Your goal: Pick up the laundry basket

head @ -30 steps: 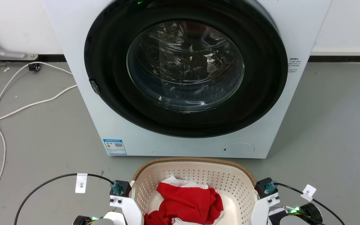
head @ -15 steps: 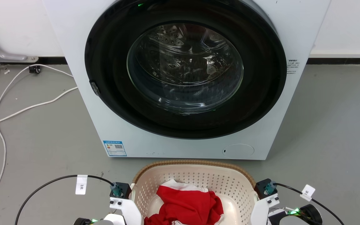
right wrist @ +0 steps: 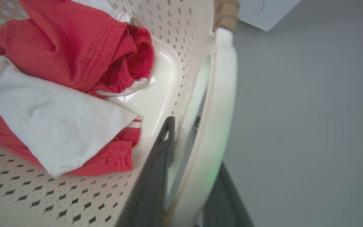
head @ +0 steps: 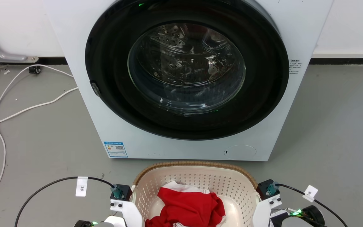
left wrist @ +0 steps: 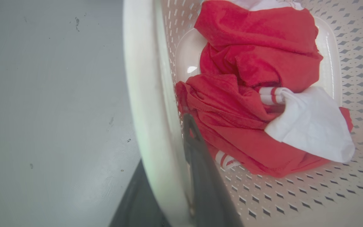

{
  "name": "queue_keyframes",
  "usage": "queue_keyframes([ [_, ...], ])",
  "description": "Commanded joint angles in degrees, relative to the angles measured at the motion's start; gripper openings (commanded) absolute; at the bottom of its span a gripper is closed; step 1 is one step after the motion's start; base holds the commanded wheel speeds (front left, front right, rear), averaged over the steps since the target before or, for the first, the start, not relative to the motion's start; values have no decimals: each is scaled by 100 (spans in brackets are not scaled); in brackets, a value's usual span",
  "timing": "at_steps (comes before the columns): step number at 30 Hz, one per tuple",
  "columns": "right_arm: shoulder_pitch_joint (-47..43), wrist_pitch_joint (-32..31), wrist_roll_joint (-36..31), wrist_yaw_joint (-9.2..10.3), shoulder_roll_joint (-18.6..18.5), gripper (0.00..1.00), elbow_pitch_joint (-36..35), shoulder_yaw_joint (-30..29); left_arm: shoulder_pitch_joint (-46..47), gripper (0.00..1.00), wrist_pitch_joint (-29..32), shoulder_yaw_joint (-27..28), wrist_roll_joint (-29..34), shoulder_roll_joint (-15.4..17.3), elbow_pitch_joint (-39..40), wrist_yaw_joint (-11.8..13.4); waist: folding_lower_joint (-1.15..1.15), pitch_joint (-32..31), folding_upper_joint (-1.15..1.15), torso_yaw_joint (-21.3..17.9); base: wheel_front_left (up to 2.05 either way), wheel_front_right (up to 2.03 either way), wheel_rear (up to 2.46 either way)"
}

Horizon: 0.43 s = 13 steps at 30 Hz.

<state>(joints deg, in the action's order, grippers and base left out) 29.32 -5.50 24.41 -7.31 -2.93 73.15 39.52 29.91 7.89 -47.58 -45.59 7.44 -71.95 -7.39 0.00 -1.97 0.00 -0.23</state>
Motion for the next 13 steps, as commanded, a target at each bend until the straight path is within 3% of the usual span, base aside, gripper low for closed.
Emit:
queue_keyframes([
  [1,38,32,5,-32,8,0,18,87,123,0,-53,-35,-28,28,27,-3,0,-2,0,1,0,0,0],
  [13,93,40,144,-32,8,0,41,218,140,0,-67,-205,-205,44,20,-4,0,26,0,2,0,0,0],
])
